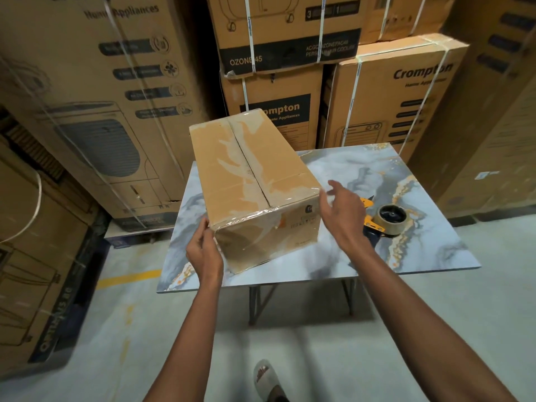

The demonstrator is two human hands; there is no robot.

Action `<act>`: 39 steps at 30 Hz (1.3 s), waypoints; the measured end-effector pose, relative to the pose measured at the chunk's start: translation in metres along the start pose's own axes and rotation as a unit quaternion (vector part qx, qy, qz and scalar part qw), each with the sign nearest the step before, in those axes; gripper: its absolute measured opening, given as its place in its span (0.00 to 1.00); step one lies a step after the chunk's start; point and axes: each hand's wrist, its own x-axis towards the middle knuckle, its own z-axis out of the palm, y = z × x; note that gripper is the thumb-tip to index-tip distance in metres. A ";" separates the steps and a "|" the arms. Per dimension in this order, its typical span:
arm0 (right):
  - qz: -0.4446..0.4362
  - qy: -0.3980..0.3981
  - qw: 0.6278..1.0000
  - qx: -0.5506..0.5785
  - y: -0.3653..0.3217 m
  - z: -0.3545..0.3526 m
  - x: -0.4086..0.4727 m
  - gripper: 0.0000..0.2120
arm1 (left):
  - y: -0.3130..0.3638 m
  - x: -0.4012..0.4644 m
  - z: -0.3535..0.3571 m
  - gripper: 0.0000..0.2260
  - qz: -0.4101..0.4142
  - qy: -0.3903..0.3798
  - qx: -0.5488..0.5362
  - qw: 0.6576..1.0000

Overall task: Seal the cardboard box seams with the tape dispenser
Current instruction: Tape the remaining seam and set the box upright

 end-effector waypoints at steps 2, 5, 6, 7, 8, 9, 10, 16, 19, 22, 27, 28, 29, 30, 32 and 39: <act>0.017 -0.007 0.999 0.050 0.001 0.003 0.020 0.22 | 0.006 0.010 0.006 0.16 -0.014 -0.026 0.006 1.000; 0.033 -0.092 0.992 0.074 -0.002 0.013 0.046 0.23 | 0.019 0.022 0.015 0.10 -0.018 -0.053 0.024 0.998; 0.033 -0.119 0.990 0.069 -0.004 0.016 0.053 0.23 | 0.025 0.028 0.018 0.06 -0.025 -0.055 0.032 0.998; 0.030 -0.140 0.988 0.061 -0.006 0.018 0.061 0.24 | 0.031 0.035 0.021 0.05 -0.025 -0.062 0.043 0.997; 0.024 -0.158 0.986 0.051 -0.008 0.021 0.070 0.24 | 0.036 0.044 0.023 0.06 -0.030 -0.068 0.056 0.996; 0.016 -0.173 0.984 0.040 -0.010 0.024 0.079 0.25 | 0.040 0.054 0.024 0.07 -0.036 -0.074 0.070 0.994; 0.007 -0.187 0.982 0.030 -0.014 0.027 0.087 0.25 | 0.040 0.067 0.026 0.14 -0.051 -0.079 0.088 0.992; -0.025 -0.268 0.963 0.034 -0.041 0.055 0.139 0.22 | 0.067 0.121 0.046 0.10 -0.054 -0.141 0.161 0.975; -0.049 -0.284 0.957 0.017 -0.053 0.075 0.165 0.23 | 0.072 0.149 0.062 0.08 -0.031 -0.164 0.221 0.961; -0.061 -0.294 0.954 0.014 -0.062 0.094 0.188 0.24 | 0.074 0.173 0.075 0.07 -0.028 -0.180 0.240 0.954; -0.056 -0.297 0.953 0.014 -0.077 0.111 0.206 0.23 | 0.074 0.193 0.091 0.21 -0.014 -0.179 0.279 0.943; -0.058 -0.298 0.953 0.013 -0.077 0.114 0.207 0.22 | 0.072 0.196 0.093 0.21 -0.010 -0.174 0.288 0.942; -0.057 -0.299 0.952 0.013 -0.078 0.116 0.206 0.21 | 0.069 0.198 0.094 0.21 0.000 -0.168 0.297 0.940; -0.051 -0.298 0.953 0.019 -0.078 0.118 0.205 0.20 | 0.069 0.198 0.094 0.21 0.007 -0.159 0.300 0.941; -0.037 -0.290 0.956 0.038 -0.079 0.120 0.202 0.20 | 0.066 0.197 0.095 0.20 0.007 -0.136 0.303 0.943; 0.035 -0.275 0.955 0.101 -0.079 0.119 0.194 0.23 | 0.061 0.205 0.096 0.22 -0.004 -0.120 0.284 0.951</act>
